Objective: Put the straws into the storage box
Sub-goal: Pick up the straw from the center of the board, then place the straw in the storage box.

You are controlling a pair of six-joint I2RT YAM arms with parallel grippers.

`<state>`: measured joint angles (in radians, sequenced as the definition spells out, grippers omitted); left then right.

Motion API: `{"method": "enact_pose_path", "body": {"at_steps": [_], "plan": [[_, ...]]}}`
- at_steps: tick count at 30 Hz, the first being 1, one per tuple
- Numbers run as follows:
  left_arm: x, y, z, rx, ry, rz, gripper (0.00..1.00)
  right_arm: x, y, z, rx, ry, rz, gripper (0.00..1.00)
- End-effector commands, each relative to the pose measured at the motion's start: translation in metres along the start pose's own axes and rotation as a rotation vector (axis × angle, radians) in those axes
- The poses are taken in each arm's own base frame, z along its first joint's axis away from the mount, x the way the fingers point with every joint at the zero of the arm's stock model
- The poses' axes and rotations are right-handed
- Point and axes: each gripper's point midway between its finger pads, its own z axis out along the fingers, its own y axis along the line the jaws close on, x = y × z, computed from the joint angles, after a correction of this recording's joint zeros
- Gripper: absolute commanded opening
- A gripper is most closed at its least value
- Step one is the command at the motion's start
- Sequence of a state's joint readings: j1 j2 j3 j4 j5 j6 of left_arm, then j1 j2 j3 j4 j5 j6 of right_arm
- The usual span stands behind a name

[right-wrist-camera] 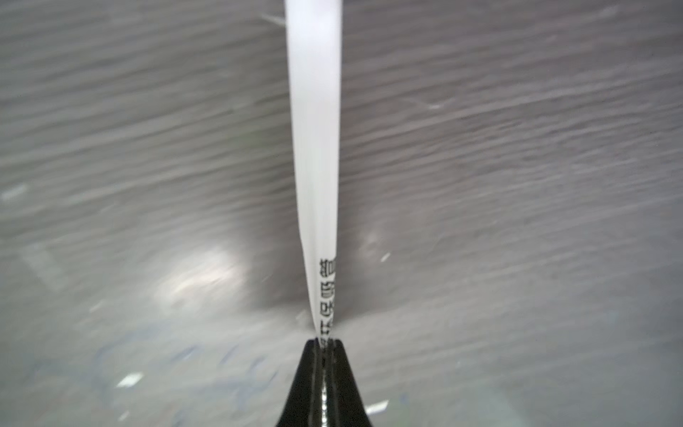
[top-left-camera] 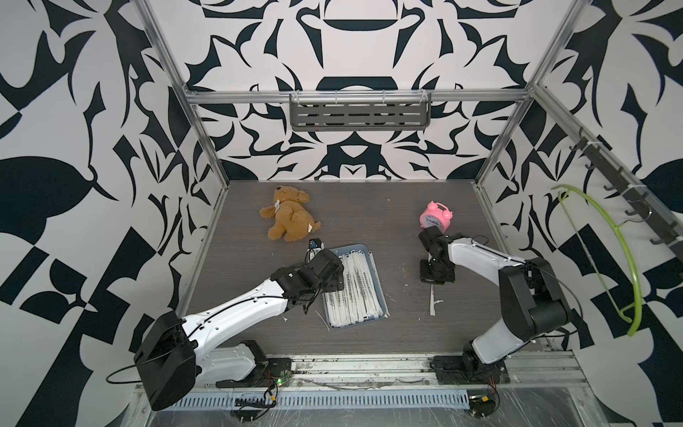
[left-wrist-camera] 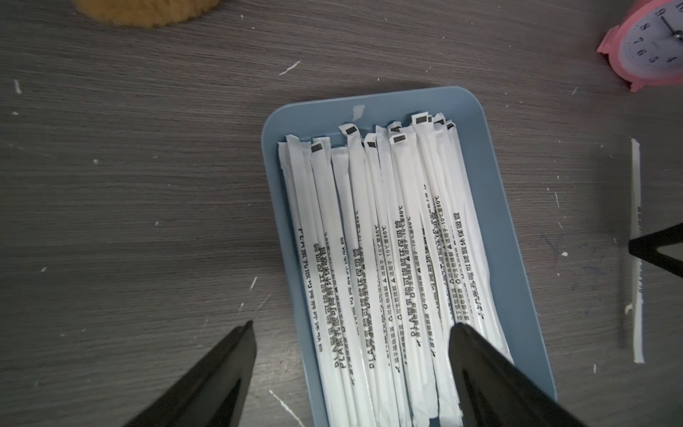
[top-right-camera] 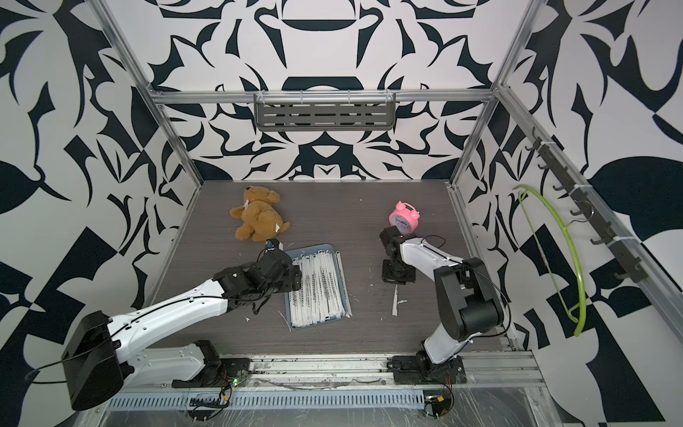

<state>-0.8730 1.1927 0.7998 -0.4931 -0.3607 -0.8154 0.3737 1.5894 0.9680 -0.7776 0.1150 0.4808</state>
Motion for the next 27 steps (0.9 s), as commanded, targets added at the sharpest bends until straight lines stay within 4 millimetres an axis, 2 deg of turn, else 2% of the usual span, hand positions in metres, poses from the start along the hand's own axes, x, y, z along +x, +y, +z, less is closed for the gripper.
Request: {"method": "enact_pose_path", "body": {"at_steps": [1, 4, 6, 8, 10, 15, 19, 21, 23, 25, 27], "plan": [[0.004, 0.031, -0.001, -0.068, 0.004, -0.059, 0.89, -0.01, 0.064, -0.068, -0.077, -0.15, -0.089, 0.06], [0.004, 0.054, -0.003, -0.086, 0.007, -0.159, 0.89, -0.009, 0.138, -0.103, -0.167, -0.219, -0.165, 0.06], [0.004, 0.061, -0.007, -0.083, -0.007, -0.195, 0.89, -0.003, 0.182, -0.11, -0.209, -0.239, -0.212, 0.06], [0.004, 0.064, -0.01, -0.082, -0.018, -0.205, 0.89, 0.006, 0.214, -0.101, -0.219, -0.222, -0.254, 0.05], [0.007, 0.067, -0.011, -0.091, -0.013, -0.204, 0.89, 0.014, 0.232, -0.085, -0.212, -0.195, -0.272, 0.05], [0.01, 0.067, -0.008, -0.094, 0.001, -0.189, 0.89, 0.03, 0.243, -0.05, -0.206, -0.113, -0.271, 0.07], [0.01, 0.065, -0.004, -0.095, 0.014, -0.181, 0.89, 0.036, 0.241, -0.035, -0.186, -0.078, -0.263, 0.09], [0.011, 0.064, -0.003, -0.089, 0.016, -0.184, 0.89, 0.037, 0.241, -0.032, -0.176, -0.071, -0.26, 0.15], [0.012, 0.063, -0.002, -0.082, 0.016, -0.186, 0.88, 0.038, 0.239, -0.033, -0.171, -0.068, -0.259, 0.25], [0.012, 0.063, -0.002, -0.08, 0.014, -0.183, 0.88, 0.038, 0.238, -0.041, -0.175, -0.069, -0.264, 0.32], [0.009, 0.063, -0.004, -0.082, 0.007, -0.175, 0.88, 0.037, 0.235, -0.053, -0.186, -0.083, -0.269, 0.34]]}}
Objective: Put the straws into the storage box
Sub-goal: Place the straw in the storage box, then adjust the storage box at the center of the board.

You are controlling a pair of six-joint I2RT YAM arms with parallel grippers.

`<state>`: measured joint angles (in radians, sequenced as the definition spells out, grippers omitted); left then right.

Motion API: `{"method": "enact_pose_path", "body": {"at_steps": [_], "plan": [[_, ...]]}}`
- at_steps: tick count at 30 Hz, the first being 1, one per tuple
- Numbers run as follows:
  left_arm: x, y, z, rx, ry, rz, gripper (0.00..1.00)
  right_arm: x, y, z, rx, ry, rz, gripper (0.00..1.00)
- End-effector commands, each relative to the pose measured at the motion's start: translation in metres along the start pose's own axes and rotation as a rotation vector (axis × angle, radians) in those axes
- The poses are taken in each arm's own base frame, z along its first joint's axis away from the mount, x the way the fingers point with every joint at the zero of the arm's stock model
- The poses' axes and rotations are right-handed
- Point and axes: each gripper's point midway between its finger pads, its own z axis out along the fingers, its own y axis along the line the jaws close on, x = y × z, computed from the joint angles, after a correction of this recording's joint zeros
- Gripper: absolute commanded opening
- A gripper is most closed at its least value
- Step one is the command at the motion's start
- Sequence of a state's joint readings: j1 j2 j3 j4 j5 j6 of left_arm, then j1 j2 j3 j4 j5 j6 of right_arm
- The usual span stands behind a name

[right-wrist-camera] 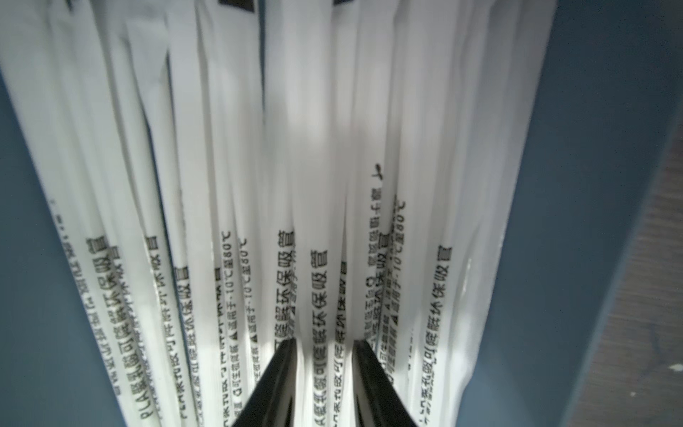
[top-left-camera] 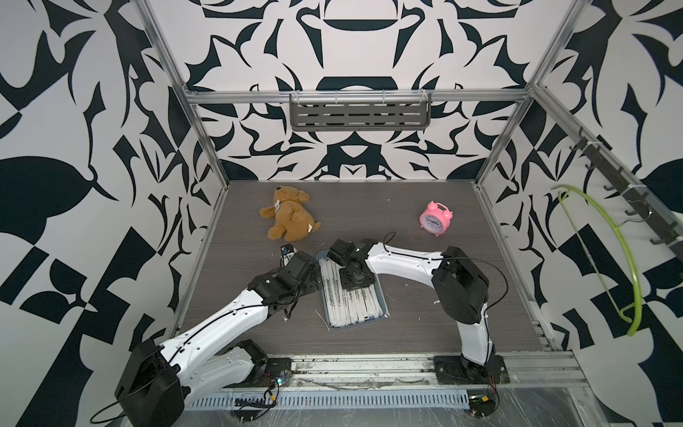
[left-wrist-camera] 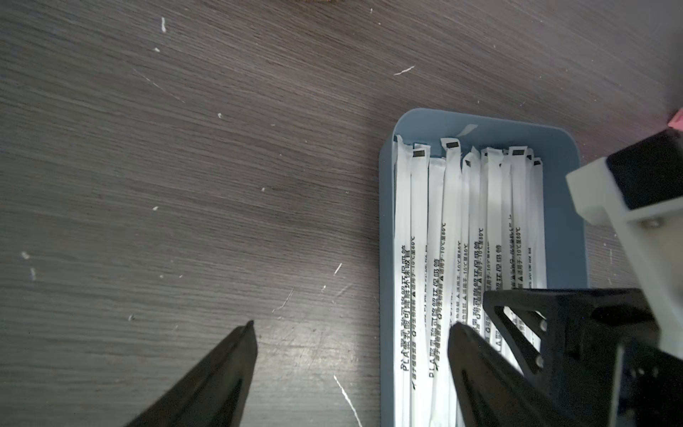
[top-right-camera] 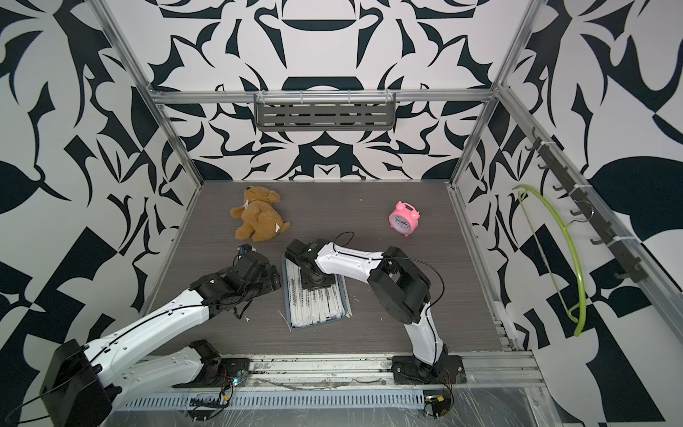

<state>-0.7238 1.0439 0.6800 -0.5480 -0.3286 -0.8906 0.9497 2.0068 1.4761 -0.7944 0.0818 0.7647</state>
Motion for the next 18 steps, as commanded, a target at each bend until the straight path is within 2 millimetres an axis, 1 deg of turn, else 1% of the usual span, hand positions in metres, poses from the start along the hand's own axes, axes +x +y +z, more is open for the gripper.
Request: {"method": "enact_pose_path", "body": {"at_steps": [1, 3, 5, 7, 9, 10, 11, 12, 13, 14, 16, 18], "plan": [[0.001, 0.003, 0.0, -0.007, 0.001, 0.017, 0.89, -0.006, -0.001, -0.042, -0.036, -0.05, 0.006, 0.34], [-0.001, 0.002, -0.001, -0.007, -0.005, 0.027, 0.89, -0.004, -0.003, -0.056, -0.052, -0.06, -0.005, 0.34], [-0.003, -0.002, -0.001, 0.002, -0.005, 0.04, 0.89, -0.002, -0.015, -0.07, -0.056, -0.078, -0.001, 0.34], [-0.002, -0.007, 0.001, 0.019, 0.01, 0.054, 0.88, -0.004, -0.042, -0.082, -0.053, -0.1, 0.031, 0.31], [-0.001, -0.016, 0.002, 0.053, 0.025, 0.054, 0.88, -0.005, -0.076, -0.083, -0.031, -0.12, 0.063, 0.29], [0.0, -0.021, 0.003, 0.075, 0.036, 0.055, 0.88, -0.003, -0.092, -0.076, -0.015, -0.118, 0.067, 0.29], [0.001, -0.026, 0.003, 0.098, 0.044, 0.055, 0.88, -0.001, -0.102, -0.067, -0.003, -0.113, 0.066, 0.29], [0.001, -0.03, 0.004, 0.113, 0.048, 0.052, 0.87, 0.001, -0.108, -0.057, 0.011, -0.103, 0.048, 0.29], [-0.001, -0.034, 0.004, 0.122, 0.049, 0.051, 0.87, 0.003, -0.11, -0.048, 0.025, -0.085, 0.022, 0.31], [-0.001, -0.036, 0.005, 0.125, 0.054, 0.05, 0.87, 0.003, -0.109, -0.042, 0.031, -0.071, 0.006, 0.32], [-0.002, -0.039, 0.006, 0.121, 0.057, 0.041, 0.87, -0.001, -0.097, -0.029, -0.01, -0.06, -0.014, 0.34], [-0.002, -0.039, 0.009, 0.112, 0.064, 0.031, 0.87, -0.007, -0.09, -0.02, -0.034, -0.066, -0.017, 0.35]]}}
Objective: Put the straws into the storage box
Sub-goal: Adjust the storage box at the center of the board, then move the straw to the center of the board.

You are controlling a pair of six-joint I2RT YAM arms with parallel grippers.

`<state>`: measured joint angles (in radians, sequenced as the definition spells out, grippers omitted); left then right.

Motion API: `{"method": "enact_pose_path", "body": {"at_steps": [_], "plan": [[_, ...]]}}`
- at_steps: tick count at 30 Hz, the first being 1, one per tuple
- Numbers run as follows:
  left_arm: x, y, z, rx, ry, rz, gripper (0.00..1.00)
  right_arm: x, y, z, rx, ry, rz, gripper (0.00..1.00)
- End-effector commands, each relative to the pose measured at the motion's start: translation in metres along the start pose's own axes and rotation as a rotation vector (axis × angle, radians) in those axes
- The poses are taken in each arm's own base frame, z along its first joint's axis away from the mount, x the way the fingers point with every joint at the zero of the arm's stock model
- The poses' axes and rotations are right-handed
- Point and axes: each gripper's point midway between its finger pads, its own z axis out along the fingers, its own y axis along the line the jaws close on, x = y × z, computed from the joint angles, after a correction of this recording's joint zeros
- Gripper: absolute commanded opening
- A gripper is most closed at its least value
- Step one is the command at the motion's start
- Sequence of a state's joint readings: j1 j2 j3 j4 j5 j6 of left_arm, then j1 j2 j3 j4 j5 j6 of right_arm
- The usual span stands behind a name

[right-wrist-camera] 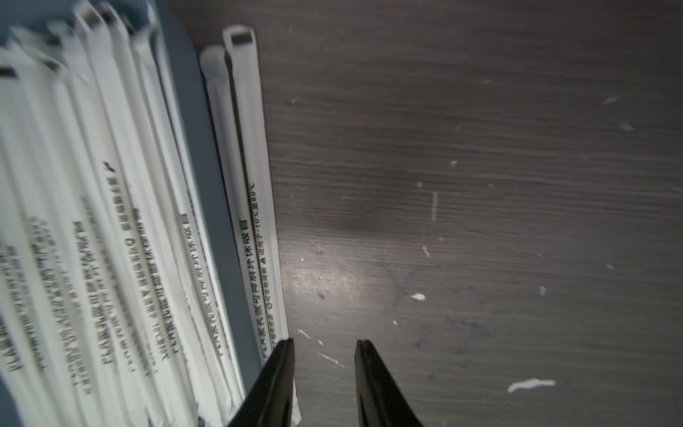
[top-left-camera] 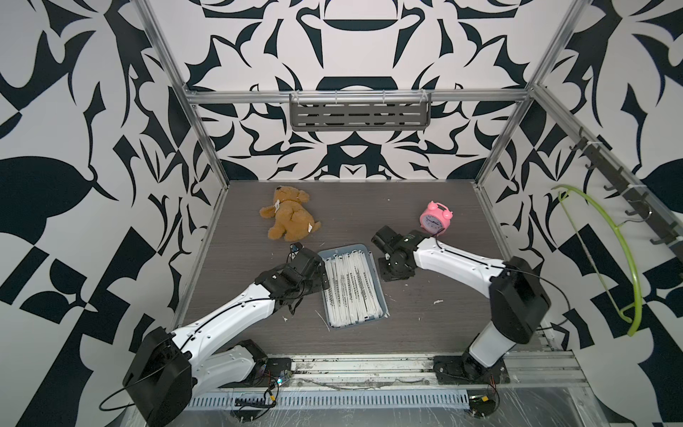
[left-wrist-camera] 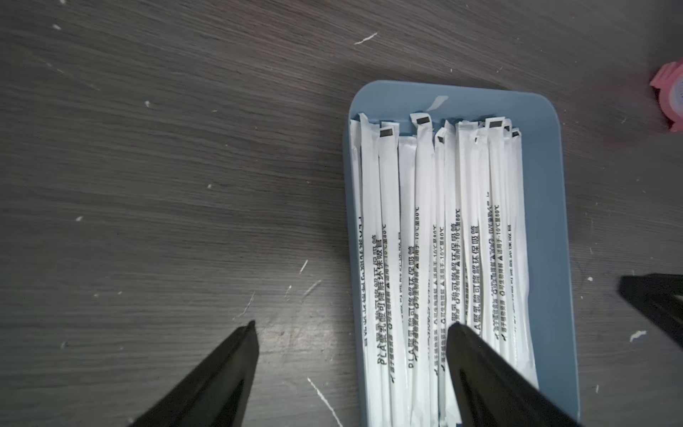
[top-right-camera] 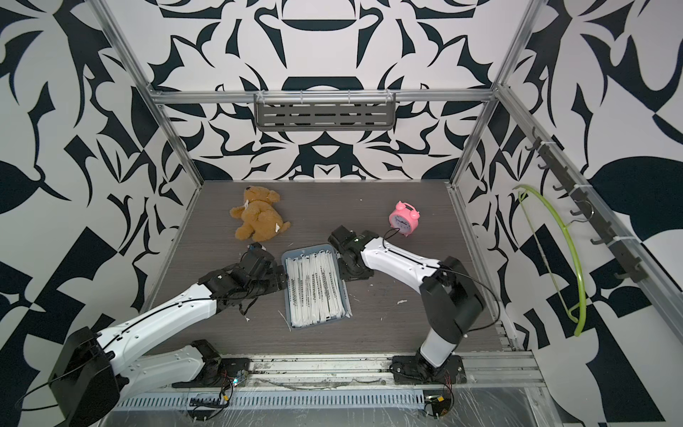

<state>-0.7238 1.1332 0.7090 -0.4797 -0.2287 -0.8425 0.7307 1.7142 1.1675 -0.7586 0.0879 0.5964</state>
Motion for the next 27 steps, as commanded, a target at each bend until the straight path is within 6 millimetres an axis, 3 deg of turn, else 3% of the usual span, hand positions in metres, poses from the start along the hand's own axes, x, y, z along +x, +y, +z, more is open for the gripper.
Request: {"method": "enact_pose_path", "body": {"at_steps": [1, 6, 12, 17, 20, 27], "plan": [[-0.007, -0.015, -0.001, 0.037, -0.001, -0.018, 0.87, -0.012, 0.024, 0.009, -0.077, -0.042, -0.065, 0.35], [-0.003, -0.021, 0.005, 0.019, 0.018, -0.012, 0.87, -0.017, 0.041, 0.027, -0.121, -0.014, -0.076, 0.36], [0.005, -0.029, 0.01, -0.005, 0.029, 0.024, 0.87, -0.008, 0.04, 0.042, -0.114, 0.031, -0.077, 0.37], [0.004, -0.031, 0.009, -0.011, 0.031, 0.041, 0.87, 0.001, 0.017, 0.055, -0.038, 0.058, -0.056, 0.31], [0.005, -0.026, 0.009, -0.032, 0.028, 0.052, 0.87, 0.003, -0.002, 0.051, 0.007, 0.055, -0.055, 0.25], [0.002, -0.02, 0.003, -0.039, -0.004, 0.075, 0.88, 0.001, -0.038, 0.039, 0.045, 0.06, -0.037, 0.26]]}}
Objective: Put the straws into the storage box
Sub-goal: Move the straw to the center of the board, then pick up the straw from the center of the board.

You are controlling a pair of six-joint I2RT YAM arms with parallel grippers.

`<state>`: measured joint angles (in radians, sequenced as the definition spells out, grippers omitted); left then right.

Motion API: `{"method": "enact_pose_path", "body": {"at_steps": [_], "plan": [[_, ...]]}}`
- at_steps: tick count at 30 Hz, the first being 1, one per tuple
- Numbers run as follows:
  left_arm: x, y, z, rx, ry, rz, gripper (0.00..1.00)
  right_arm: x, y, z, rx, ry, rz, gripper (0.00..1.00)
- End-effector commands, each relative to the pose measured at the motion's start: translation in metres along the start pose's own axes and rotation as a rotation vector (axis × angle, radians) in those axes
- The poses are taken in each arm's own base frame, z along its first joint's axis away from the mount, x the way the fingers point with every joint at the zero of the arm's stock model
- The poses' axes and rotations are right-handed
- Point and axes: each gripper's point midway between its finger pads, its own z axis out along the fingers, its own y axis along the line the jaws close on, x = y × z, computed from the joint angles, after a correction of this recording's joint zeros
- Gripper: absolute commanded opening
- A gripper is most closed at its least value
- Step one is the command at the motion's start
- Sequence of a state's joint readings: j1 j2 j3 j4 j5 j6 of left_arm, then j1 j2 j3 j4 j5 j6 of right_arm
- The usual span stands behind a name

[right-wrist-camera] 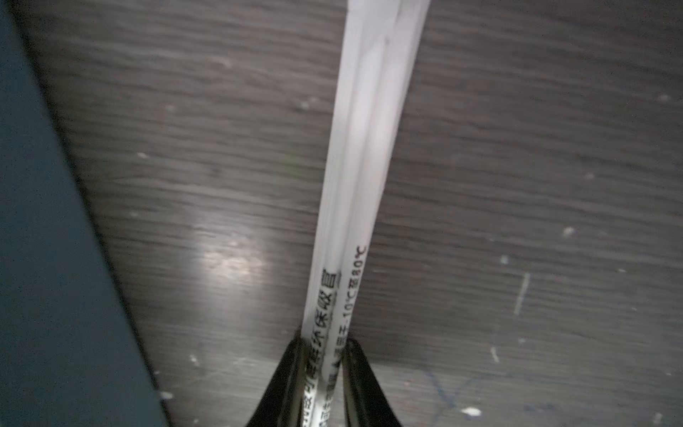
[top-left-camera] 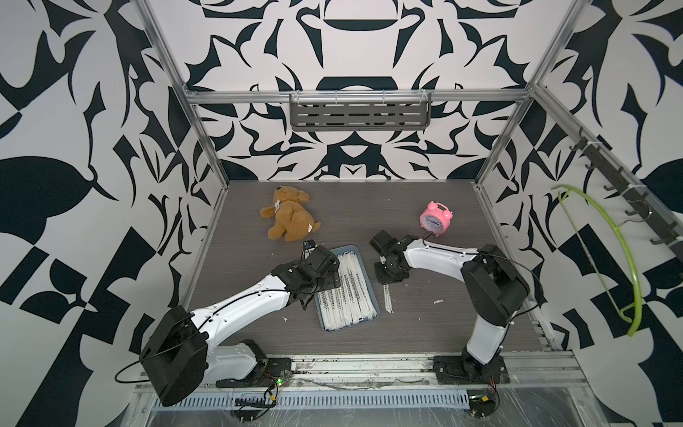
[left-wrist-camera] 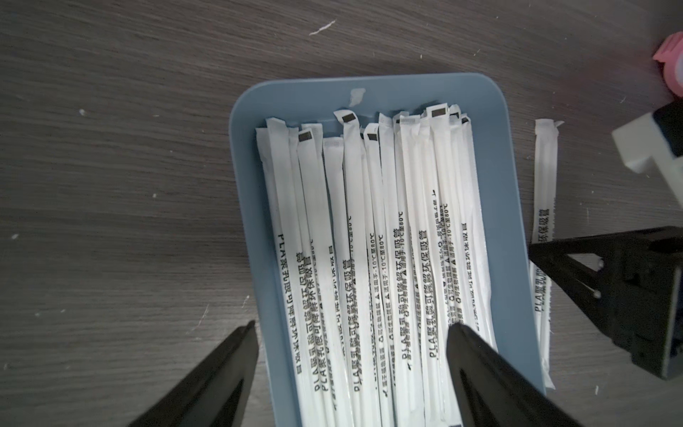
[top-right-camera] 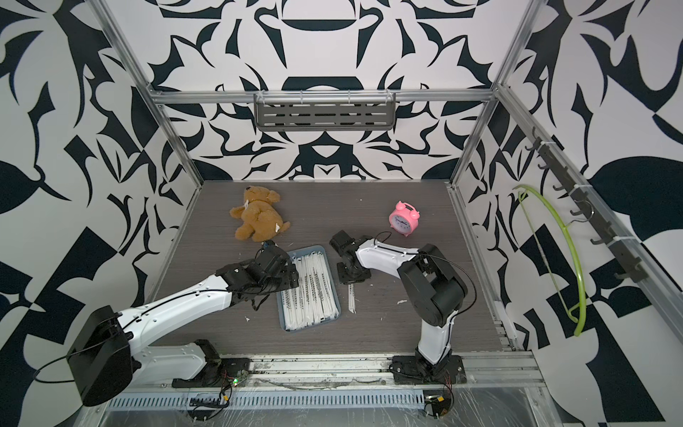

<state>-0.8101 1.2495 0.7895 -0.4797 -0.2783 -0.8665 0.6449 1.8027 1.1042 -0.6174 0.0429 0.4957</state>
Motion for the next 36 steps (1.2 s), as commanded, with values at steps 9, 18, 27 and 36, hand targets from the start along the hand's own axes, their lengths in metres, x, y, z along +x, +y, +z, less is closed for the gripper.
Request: {"method": "enact_pose_path", "body": {"at_steps": [9, 18, 27, 36], "plan": [[-0.001, 0.012, -0.009, -0.023, -0.035, 0.025, 0.88, -0.001, -0.015, -0.037, 0.004, -0.015, 0.022, 0.34], [0.003, 0.013, -0.004, -0.018, -0.026, 0.034, 0.88, 0.002, -0.02, -0.019, -0.001, 0.021, 0.058, 0.29], [0.004, 0.017, -0.005, -0.023, -0.031, 0.036, 0.88, 0.004, -0.022, 0.001, 0.006, 0.051, 0.074, 0.26], [0.004, 0.02, -0.006, -0.032, -0.039, 0.036, 0.88, 0.007, -0.033, -0.018, 0.029, 0.033, 0.05, 0.1]]}}
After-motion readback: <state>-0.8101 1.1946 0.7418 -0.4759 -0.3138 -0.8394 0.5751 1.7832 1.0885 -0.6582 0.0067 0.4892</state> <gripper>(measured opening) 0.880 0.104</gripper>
